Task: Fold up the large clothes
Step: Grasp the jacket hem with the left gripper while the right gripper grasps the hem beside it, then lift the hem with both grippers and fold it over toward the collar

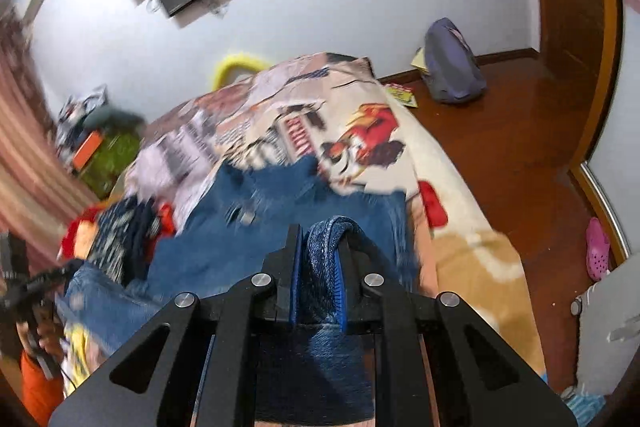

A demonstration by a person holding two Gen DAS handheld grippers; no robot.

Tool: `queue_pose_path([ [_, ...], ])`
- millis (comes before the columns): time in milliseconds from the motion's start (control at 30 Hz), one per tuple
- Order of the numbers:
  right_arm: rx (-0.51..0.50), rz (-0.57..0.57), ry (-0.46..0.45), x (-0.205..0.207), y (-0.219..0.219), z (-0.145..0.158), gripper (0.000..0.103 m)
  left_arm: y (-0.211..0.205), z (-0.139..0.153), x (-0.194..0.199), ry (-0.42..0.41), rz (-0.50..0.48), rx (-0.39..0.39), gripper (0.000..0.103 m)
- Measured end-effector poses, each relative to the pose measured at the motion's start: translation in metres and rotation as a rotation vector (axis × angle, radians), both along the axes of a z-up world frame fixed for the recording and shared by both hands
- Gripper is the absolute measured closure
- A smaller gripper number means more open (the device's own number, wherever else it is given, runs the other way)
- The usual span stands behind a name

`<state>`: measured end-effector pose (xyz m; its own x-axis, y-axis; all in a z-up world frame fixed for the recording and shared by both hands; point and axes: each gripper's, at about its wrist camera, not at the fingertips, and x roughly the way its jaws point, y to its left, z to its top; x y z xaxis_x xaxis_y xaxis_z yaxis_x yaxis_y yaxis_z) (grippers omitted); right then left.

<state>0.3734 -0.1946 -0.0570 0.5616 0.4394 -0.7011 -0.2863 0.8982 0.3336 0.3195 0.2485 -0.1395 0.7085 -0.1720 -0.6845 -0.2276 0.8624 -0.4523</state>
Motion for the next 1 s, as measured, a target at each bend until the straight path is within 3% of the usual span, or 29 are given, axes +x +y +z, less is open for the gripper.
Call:
queue_pose_path([
  [167, -0.019, -0.040, 0.073, 0.045, 0.010, -0.036, 0.092, 0.013, -0.046, 0.043, 0.105, 0.036, 0.033, 0.098],
  [300, -0.045, -0.065, 0.146, 0.067, 0.012, -0.070, 0.092, 0.007, -0.073, 0.062, 0.168, -0.004, 0.132, 0.097],
  [467, -0.111, -0.048, 0.178, 0.073, 0.016, -0.086, 0.091, -0.017, -0.082, 0.068, 0.224, -0.099, 0.325, 0.097],
  [633, -0.174, -0.025, 0.187, 0.062, 0.016, -0.068, 0.086, -0.032, -0.065, 0.057, 0.216, -0.127, 0.416, 0.093],
  [700, -0.233, -0.001, 0.144, 0.049, 0.018, -0.053, 0.086, -0.035, -0.054, 0.052, 0.202, -0.127, 0.407, 0.087],
  [767, -0.265, 0.017, 0.102, 0.038, 0.019, -0.042, 0.084, -0.038, -0.041, 0.044, 0.177, -0.115, 0.400, 0.064],
  [833, -0.259, 0.042, 0.063, 0.020, 0.019, -0.027, 0.080, -0.045, -0.024, 0.032, 0.122, -0.102, 0.437, 0.052],
  [933, -0.228, 0.090, 0.027, -0.006, 0.023, -0.011, 0.069, -0.061, -0.002, 0.014, 0.049, -0.113, 0.492, 0.045],
  [1000, -0.224, 0.136, 0.009, -0.023, 0.030, -0.005, 0.067, -0.072, 0.005, 0.006, 0.027, -0.148, 0.494, 0.043],
])
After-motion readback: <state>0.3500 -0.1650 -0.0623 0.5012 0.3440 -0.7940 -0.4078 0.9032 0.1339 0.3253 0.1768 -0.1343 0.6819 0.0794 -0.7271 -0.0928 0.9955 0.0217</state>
